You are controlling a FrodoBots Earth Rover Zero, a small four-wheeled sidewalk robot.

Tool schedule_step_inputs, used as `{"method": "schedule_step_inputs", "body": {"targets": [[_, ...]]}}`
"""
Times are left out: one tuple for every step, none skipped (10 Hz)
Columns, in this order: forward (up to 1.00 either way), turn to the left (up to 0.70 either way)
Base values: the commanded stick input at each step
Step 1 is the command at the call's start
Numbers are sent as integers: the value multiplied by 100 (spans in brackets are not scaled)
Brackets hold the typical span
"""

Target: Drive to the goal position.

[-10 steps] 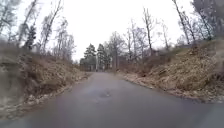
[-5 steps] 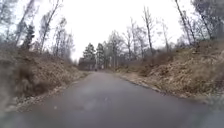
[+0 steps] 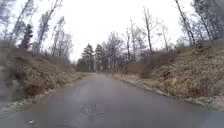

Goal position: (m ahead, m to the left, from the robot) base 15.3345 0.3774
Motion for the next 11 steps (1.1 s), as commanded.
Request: {"method": "schedule_step_inputs", "body": {"targets": [[100,1],[100,1],[100,1],[100,1],[100,1],[100,1],[100,1],[100,1],[100,1],[100,1],[100,19]]}}
